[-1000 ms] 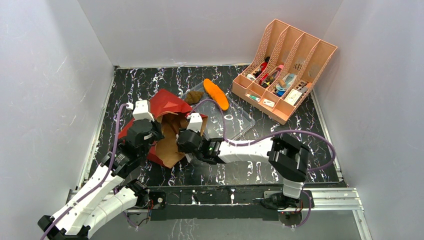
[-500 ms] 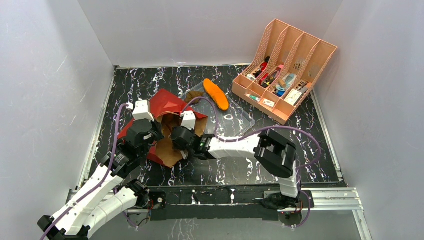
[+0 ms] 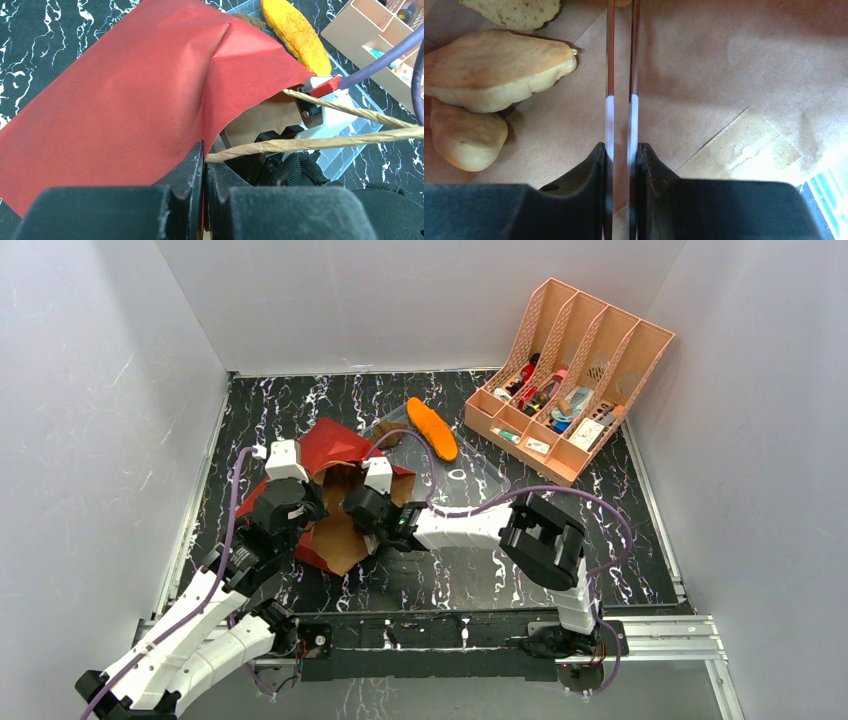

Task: Take the fake bread out of the paper bag
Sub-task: Take out the fake bread from the paper bag.

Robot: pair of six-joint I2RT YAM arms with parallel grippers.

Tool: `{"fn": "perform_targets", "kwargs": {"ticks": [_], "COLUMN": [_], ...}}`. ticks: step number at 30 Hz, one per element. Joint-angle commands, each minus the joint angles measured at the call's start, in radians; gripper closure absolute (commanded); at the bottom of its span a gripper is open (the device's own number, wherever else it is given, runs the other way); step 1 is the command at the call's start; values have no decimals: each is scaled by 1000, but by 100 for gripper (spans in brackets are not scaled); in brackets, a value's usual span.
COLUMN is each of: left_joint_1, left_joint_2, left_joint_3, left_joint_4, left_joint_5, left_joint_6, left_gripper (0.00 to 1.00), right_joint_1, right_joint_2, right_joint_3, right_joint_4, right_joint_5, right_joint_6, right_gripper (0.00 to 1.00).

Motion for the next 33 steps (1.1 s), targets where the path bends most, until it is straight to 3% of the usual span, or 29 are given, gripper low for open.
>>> {"fn": "perform_targets", "kwargs": {"ticks": [1, 18, 27, 33], "left_joint_1": [-11, -11, -10, -10], "left_joint_2": [4, 158, 296, 324], "left_joint_3": [2, 49, 144, 170], "left_joint_4": [17, 60, 45, 20], "left_joint_5": [-2, -166, -320, -376], "left_joint_6": [-8, -3, -9, 9], "left_gripper": [100, 100, 100, 100], "right_joint_1": [-7, 133, 350, 428], "right_joint_2": [-105, -613, -885, -1056], "right_joint_3": [-53, -416, -512, -551], "right_joint_4": [84, 60, -188, -349], "right_joint_5": [23, 26, 233, 345], "right_joint_6": [-13, 8, 133, 253], "right_gripper": [100, 100, 100, 100]}}
